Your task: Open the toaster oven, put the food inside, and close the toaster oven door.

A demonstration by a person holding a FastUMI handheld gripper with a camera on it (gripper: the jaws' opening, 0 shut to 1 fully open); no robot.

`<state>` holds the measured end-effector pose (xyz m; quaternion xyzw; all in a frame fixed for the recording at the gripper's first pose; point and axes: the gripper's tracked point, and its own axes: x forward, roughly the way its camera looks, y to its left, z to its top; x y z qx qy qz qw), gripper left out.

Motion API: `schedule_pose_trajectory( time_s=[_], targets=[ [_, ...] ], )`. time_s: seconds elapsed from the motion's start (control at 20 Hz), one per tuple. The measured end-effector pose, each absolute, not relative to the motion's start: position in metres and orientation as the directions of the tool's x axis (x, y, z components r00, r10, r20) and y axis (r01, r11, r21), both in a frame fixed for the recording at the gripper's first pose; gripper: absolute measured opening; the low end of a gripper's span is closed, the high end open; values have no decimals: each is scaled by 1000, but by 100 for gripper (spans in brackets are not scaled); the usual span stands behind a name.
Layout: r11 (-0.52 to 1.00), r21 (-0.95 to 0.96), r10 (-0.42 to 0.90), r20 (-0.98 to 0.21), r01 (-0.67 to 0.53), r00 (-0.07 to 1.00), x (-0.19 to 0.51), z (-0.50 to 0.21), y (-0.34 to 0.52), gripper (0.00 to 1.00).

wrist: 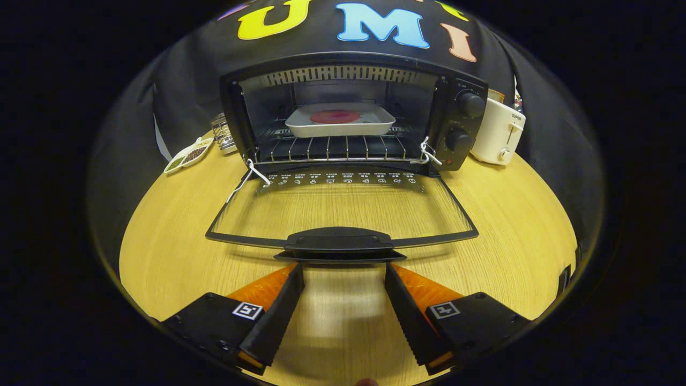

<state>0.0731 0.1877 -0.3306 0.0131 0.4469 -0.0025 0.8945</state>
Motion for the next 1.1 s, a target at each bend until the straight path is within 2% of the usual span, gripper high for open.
schedule_pose_trajectory(
  time_s=[0.65,1.1],
  targets=[
    [1000,10,-1,-732,12,681,72,-283,190,97],
    [1000,19,2,-614,13,789,97,-240,192,97]
  ],
)
